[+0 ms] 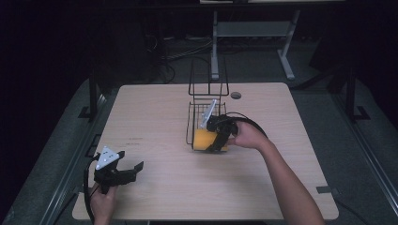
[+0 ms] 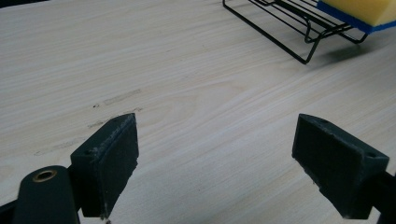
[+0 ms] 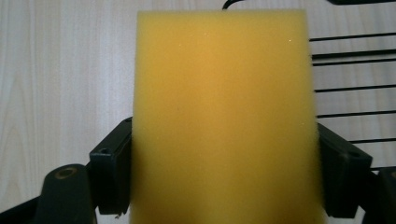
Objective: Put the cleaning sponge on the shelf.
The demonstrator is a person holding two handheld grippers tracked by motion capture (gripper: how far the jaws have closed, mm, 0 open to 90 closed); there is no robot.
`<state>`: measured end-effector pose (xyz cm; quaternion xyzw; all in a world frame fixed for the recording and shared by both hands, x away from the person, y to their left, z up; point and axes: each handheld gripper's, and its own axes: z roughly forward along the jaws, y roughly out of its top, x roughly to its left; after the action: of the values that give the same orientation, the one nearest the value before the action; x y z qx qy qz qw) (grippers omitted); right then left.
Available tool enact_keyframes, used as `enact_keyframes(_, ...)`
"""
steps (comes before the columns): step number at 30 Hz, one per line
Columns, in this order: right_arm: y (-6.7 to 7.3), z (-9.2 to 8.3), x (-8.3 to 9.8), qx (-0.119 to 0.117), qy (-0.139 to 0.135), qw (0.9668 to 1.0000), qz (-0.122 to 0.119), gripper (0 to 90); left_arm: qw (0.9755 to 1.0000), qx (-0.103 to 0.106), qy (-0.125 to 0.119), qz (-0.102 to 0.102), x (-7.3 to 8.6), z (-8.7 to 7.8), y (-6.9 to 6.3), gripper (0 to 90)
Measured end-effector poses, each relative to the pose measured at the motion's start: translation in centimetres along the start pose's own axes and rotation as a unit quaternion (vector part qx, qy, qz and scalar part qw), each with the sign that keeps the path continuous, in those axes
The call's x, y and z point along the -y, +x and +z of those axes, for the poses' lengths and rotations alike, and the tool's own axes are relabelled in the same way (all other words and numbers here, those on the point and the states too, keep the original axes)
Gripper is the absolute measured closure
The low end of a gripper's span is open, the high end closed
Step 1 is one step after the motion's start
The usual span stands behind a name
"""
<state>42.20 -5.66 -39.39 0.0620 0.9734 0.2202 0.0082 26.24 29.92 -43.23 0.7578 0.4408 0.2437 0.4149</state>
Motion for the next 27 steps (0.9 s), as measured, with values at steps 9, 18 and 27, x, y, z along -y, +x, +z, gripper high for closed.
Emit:
enact_keyframes(9, -0.9, -0.1, 0.1, -0.003, -0.01, 0.9999, 0.009, 21.4, 1.0, 0.001, 0.0, 0.0, 0.0, 0.0, 0.1, 14.0)
enact_keyframes(18, -1.5, -0.4, -0.6, -0.005, -0.014, 0.9999, 0.009, 21.4, 1.0, 0.001, -0.001, 0.0, 0.0, 0.0, 0.1, 14.1)
enact_keyframes(27, -2.3, -0.3, -0.6, -0.003, -0.004, 0.9999, 0.016, 21.4, 1.0, 0.001, -0.001, 0.0, 0.0, 0.0, 0.1, 14.1)
